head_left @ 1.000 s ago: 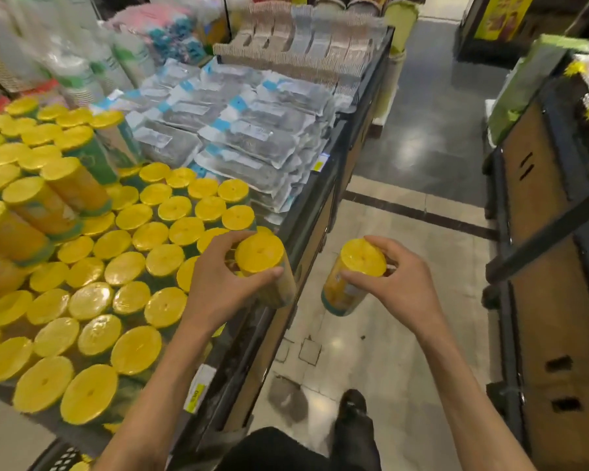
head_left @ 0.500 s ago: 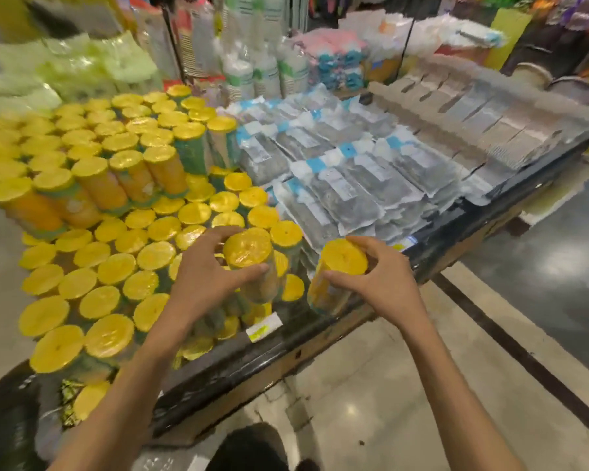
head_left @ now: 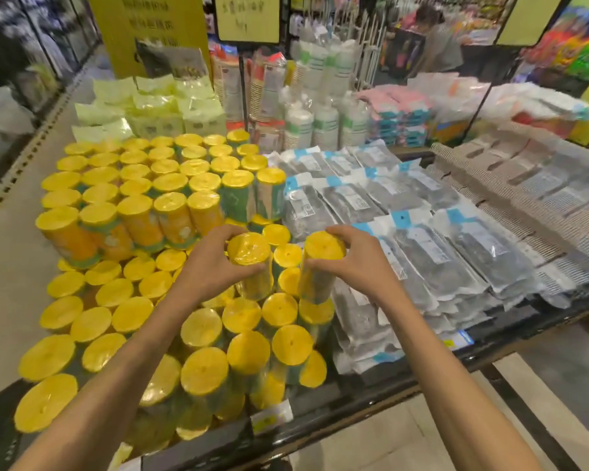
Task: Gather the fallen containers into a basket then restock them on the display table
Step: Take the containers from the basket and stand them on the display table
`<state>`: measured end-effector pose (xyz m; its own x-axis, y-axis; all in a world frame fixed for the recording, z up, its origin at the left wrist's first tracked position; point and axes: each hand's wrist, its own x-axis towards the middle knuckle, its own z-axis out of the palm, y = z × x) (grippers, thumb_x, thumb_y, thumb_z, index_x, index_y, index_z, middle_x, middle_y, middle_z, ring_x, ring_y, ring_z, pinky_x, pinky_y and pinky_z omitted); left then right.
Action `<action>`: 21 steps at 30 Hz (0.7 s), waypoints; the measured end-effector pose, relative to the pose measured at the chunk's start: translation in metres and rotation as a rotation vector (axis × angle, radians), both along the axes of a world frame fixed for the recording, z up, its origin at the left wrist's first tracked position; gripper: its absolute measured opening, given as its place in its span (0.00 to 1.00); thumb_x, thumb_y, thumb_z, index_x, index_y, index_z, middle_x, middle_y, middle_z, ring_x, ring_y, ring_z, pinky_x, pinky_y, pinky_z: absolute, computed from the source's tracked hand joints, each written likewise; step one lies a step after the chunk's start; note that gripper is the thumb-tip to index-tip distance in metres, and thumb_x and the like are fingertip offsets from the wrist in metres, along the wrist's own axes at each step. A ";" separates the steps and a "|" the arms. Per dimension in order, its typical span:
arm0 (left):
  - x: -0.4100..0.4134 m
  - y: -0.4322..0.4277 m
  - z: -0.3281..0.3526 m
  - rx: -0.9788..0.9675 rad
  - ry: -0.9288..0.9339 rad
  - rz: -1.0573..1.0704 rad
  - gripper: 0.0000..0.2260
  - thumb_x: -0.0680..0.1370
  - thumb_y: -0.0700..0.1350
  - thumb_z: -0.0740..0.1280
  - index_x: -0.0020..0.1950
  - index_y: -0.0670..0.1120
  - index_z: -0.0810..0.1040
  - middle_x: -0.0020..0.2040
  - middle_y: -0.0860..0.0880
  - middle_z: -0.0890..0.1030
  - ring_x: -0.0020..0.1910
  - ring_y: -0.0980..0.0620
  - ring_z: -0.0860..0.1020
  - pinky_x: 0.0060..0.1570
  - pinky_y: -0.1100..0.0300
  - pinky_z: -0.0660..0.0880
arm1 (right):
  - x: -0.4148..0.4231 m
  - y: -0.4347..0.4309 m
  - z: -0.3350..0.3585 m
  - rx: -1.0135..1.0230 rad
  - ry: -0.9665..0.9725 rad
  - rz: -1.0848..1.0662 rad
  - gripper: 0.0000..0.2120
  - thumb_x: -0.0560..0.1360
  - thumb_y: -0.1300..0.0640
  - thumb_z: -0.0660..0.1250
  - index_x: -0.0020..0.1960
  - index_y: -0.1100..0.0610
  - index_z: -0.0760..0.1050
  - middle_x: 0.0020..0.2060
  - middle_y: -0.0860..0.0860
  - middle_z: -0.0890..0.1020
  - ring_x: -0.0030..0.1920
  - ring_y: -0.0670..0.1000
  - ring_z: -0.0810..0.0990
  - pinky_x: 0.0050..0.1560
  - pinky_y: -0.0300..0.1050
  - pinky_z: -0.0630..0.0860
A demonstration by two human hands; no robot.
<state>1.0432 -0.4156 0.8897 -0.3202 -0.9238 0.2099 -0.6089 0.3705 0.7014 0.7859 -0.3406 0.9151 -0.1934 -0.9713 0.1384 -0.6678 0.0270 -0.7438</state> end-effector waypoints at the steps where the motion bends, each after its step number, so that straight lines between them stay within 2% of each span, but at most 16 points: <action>1: -0.002 -0.012 0.000 0.005 -0.012 -0.007 0.33 0.66 0.60 0.78 0.66 0.52 0.73 0.61 0.52 0.76 0.58 0.52 0.75 0.54 0.53 0.75 | -0.001 -0.013 0.001 0.003 0.021 0.010 0.35 0.63 0.41 0.80 0.66 0.51 0.76 0.61 0.46 0.80 0.59 0.46 0.78 0.56 0.43 0.75; 9: -0.017 -0.092 0.009 -0.039 -0.168 0.038 0.32 0.65 0.59 0.79 0.64 0.48 0.74 0.59 0.49 0.79 0.57 0.49 0.76 0.51 0.54 0.74 | -0.002 -0.112 -0.009 0.054 0.134 0.059 0.39 0.63 0.41 0.80 0.69 0.53 0.73 0.64 0.50 0.78 0.62 0.52 0.77 0.59 0.50 0.76; 13: -0.024 -0.123 0.010 -0.033 -0.259 0.078 0.34 0.64 0.63 0.78 0.64 0.47 0.74 0.59 0.48 0.80 0.56 0.48 0.77 0.48 0.53 0.76 | -0.002 -0.152 -0.011 0.098 0.197 0.092 0.38 0.64 0.40 0.79 0.69 0.53 0.73 0.64 0.51 0.78 0.61 0.53 0.77 0.56 0.48 0.74; 17: -0.032 -0.145 0.010 -0.033 -0.320 0.080 0.35 0.66 0.60 0.78 0.67 0.46 0.73 0.61 0.46 0.79 0.59 0.46 0.77 0.47 0.56 0.73 | 0.000 -0.185 -0.013 0.105 0.268 0.121 0.38 0.63 0.39 0.78 0.68 0.52 0.73 0.62 0.51 0.79 0.61 0.54 0.78 0.56 0.50 0.75; 21: -0.040 -0.163 0.007 -0.059 -0.380 0.032 0.28 0.67 0.57 0.78 0.63 0.47 0.77 0.57 0.46 0.80 0.56 0.46 0.78 0.46 0.55 0.73 | 0.001 -0.210 -0.011 0.109 0.267 0.176 0.33 0.63 0.40 0.79 0.62 0.55 0.77 0.56 0.53 0.82 0.56 0.55 0.79 0.52 0.53 0.77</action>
<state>1.0036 -0.5789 0.8972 -0.3568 -0.9243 0.1353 -0.8331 0.3803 0.4016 0.7865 -0.5508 0.9041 0.0076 -0.9984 0.0554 -0.8401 -0.0364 -0.5412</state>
